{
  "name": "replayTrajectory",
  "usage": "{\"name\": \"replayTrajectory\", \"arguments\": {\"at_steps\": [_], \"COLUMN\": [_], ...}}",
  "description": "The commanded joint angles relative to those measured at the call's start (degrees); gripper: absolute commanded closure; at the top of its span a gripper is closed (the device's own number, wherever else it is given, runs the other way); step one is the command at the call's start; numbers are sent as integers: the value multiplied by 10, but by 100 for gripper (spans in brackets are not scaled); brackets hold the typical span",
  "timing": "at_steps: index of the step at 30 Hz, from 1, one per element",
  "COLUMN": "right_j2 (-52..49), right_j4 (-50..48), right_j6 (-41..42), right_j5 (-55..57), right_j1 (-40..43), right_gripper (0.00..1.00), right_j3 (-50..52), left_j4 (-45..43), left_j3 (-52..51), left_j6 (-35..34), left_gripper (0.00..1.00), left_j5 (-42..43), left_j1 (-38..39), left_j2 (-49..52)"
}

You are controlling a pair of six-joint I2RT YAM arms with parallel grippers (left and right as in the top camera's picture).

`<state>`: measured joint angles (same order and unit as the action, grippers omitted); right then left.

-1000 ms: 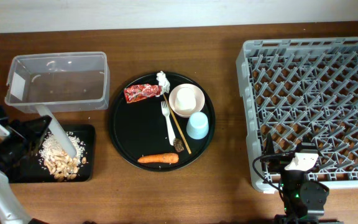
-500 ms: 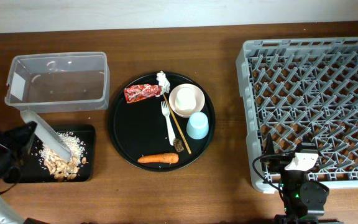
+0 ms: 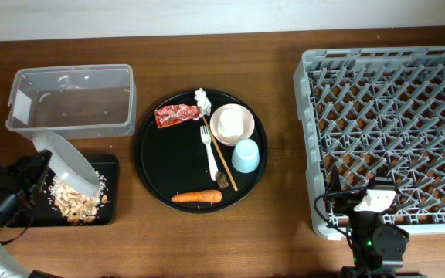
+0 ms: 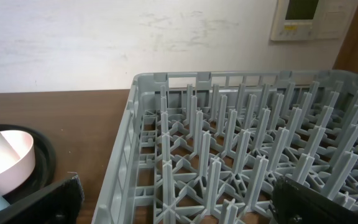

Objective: Sort waste into correct bins and load items into the dishwasher rack
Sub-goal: 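Tip the bowl to pour rice and mushrooms onto the black tray, then carry the empty bowl back to the round tray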

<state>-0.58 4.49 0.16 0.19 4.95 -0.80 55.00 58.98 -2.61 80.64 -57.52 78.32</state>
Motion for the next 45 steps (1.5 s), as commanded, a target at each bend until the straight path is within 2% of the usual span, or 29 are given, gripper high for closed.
{"name": "replayTrajectory", "arguments": {"at_steps": [1, 7, 11, 17, 20, 25, 29, 33, 36, 40, 45], "right_j2": [4, 4, 4, 4, 4, 4, 4, 4, 4, 4, 4], "right_j4": [2, 2, 2, 2, 2, 2, 2, 2, 2, 2, 2], "right_j6": [1, 1, 1, 1, 1, 1, 1, 1, 1, 1, 1], "right_j5": [5, 5, 5, 5, 5, 5, 5, 5, 5, 5, 5], "right_j1": [4, 4, 4, 4, 4, 4, 4, 4, 4, 4, 4], "right_gripper": [1, 1, 1, 1, 1, 1, 1, 1, 2, 1, 1], "right_j3": [5, 5, 5, 5, 5, 5, 5, 5, 5, 5, 5], "left_j4": [4, 8, 8, 13, 13, 15, -4, -34, -40, -63, -89], "left_j3": [0, 2, 28, 106, 118, 118, 118, 118, 118, 118, 118], "left_j6": [22, 20, 20, -24, -26, -26, -35, -90, -127, -133, -148], "left_gripper": [100, 100, 100, 100, 100, 100, 100, 100, 100, 100, 99], "left_j5": [29, 30, -52, -195, -242, -374, -453, -645, -761, -797, -856], "left_j1": [-1, 12, 62, 210, 281, 447, 581, 732, 813, 859, 869], "left_j2": [0, -19, -54, -126, -152, -168, -160, -132, -82, -12, 66]}}
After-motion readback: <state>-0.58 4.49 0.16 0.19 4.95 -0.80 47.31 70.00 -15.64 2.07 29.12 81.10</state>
